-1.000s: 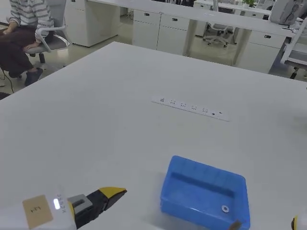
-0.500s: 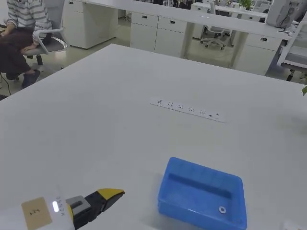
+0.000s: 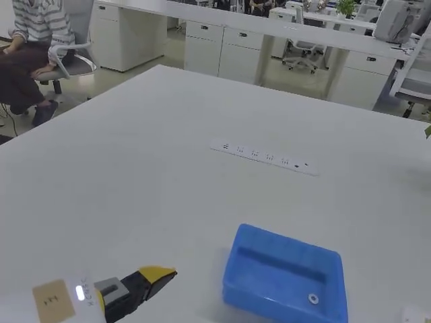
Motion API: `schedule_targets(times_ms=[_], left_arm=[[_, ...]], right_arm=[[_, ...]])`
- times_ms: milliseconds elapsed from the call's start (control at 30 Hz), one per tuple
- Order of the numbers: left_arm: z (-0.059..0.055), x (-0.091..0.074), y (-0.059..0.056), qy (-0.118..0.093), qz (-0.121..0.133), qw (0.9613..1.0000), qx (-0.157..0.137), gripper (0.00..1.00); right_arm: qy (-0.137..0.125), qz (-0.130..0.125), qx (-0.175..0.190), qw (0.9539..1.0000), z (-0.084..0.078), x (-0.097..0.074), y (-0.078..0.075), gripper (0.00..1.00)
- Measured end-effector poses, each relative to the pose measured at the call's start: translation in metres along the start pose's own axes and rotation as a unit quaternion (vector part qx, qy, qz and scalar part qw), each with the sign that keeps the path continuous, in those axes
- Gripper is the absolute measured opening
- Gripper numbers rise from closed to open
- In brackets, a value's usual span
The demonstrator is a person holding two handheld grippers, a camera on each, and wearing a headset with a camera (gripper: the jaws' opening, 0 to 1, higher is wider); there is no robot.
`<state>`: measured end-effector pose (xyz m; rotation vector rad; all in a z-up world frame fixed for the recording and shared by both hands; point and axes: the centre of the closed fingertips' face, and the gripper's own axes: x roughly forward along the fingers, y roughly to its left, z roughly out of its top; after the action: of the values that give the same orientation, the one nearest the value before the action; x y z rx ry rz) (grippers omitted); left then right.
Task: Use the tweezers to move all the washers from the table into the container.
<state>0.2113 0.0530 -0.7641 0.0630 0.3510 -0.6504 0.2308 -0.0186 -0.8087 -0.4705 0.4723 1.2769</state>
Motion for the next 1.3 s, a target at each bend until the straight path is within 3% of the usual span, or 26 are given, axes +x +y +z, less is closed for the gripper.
schedule_targets(times_ms=[133,167,267,400,633,933,1133,1300], left_arm=[[-0.001,0.001,-0.001,0.002,-0.003,1.0000,0.001,0.72],[-0.001,0.001,-0.002,0.002,-0.002,1.0000,0.002,0.72],[-0.001,0.001,-0.002,0.003,-0.004,1.0000,0.002,0.72],[-0.002,0.001,-0.002,0.005,-0.005,1.0000,0.003,0.72],[-0.003,0.000,-0.003,0.005,-0.006,1.0000,0.000,0.71],[-0.002,0.000,-0.002,0.003,-0.005,1.0000,0.000,0.71],[0.000,-0.001,-0.001,0.000,-0.004,1.0000,-0.001,0.71],[0.000,-0.001,0.001,-0.003,-0.001,1.0000,-0.009,0.72]], right_arm=[[-0.018,-0.012,0.009,0.9997,0.013,-0.007,-0.011,0.03],[-0.036,-0.017,0.032,0.9987,0.021,-0.010,-0.015,0.03],[-0.076,-0.018,0.085,0.9933,0.036,-0.016,-0.025,0.03],[-0.108,-0.035,0.115,0.9869,0.049,-0.026,-0.042,0.03],[-0.104,-0.062,0.119,0.9855,0.048,-0.034,-0.063,0.03],[-0.095,-0.092,0.147,0.9802,0.043,-0.035,-0.092,0.03],[-0.090,-0.096,0.159,0.9785,0.041,-0.033,-0.108,0.03],[-0.084,-0.100,0.185,0.9740,0.033,-0.028,-0.122,0.03]])
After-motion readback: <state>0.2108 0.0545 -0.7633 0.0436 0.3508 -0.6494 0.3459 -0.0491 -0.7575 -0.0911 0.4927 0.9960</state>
